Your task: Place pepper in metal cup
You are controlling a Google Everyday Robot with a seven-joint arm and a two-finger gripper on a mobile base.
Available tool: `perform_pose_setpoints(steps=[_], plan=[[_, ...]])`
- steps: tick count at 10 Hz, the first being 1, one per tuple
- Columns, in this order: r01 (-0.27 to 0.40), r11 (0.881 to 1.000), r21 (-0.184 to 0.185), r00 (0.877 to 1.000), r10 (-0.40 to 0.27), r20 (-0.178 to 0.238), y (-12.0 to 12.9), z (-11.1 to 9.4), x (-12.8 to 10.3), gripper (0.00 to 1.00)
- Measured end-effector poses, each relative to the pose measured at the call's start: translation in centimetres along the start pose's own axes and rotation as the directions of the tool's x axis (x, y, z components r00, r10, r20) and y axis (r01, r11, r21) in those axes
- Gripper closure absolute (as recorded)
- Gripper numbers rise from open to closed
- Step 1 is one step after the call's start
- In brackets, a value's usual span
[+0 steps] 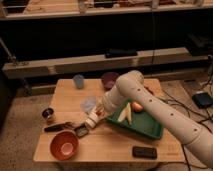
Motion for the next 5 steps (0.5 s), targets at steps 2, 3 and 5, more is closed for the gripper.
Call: perform_pose_setpoints(steps=[2, 3, 5], plan=[[0.011, 1.0, -0.003, 1.0, -0.011, -0.005, 0.53, -0.13, 0.38, 1.0], [0.011, 1.0, -0.003, 1.0, -0.011, -0.005, 0.54, -0.12, 0.39, 1.0], [0.014, 1.0, -0.002, 1.0, -0.014, -0.006, 0.6, -0.02, 0.54, 1.0]])
